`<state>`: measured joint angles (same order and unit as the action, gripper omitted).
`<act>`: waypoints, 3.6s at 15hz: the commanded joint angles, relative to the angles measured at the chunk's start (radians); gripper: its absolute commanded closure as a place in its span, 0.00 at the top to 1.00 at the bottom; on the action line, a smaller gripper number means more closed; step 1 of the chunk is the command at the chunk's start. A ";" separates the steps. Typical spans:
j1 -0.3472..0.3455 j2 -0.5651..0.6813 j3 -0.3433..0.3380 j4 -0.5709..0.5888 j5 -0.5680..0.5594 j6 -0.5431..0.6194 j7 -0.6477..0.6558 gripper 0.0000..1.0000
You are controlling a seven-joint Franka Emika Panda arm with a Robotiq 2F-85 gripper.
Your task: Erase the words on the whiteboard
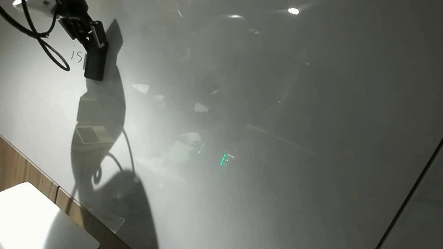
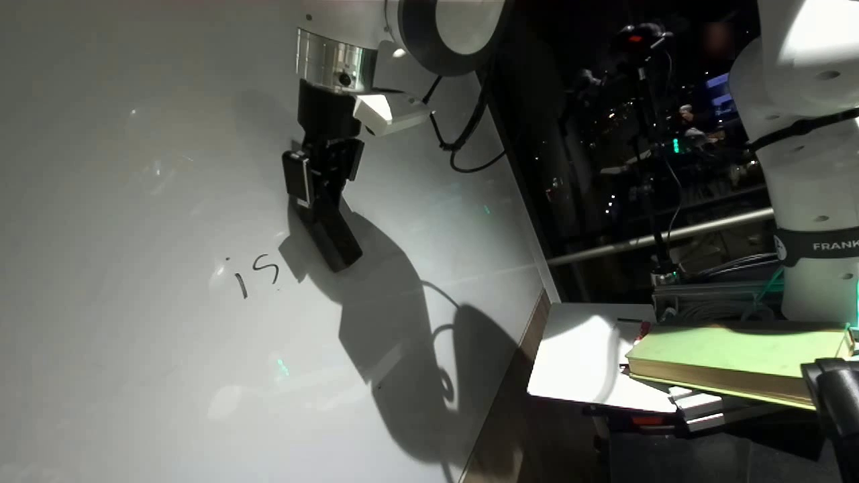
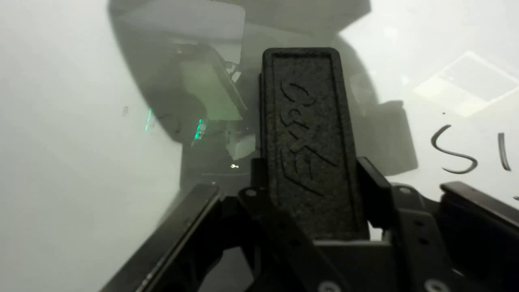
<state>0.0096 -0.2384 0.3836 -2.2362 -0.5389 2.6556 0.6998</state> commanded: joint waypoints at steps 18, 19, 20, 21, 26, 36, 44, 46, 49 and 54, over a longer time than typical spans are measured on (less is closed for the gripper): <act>-0.073 0.024 -0.066 -0.098 -0.140 0.040 -0.016 0.30; -0.059 0.020 -0.054 -0.095 -0.127 0.033 -0.013 0.30; -0.041 0.015 -0.037 -0.090 -0.114 0.025 -0.004 0.30; -0.024 0.016 -0.021 -0.076 -0.099 0.016 -0.001 0.30; 0.039 0.054 0.090 0.011 -0.094 -0.013 0.071 0.30; 0.058 0.269 0.240 0.278 -0.259 -0.131 0.195 0.30; 0.221 0.362 0.042 0.350 -0.362 -0.143 0.181 0.30; 0.245 0.355 -0.005 0.337 -0.355 -0.133 0.171 0.30; 0.257 0.332 -0.057 0.304 -0.348 -0.115 0.159 0.30; 0.226 0.259 -0.118 0.203 -0.336 -0.082 0.140 0.30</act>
<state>0.2810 0.0508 0.3496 -2.0076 -0.8515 2.5341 0.8785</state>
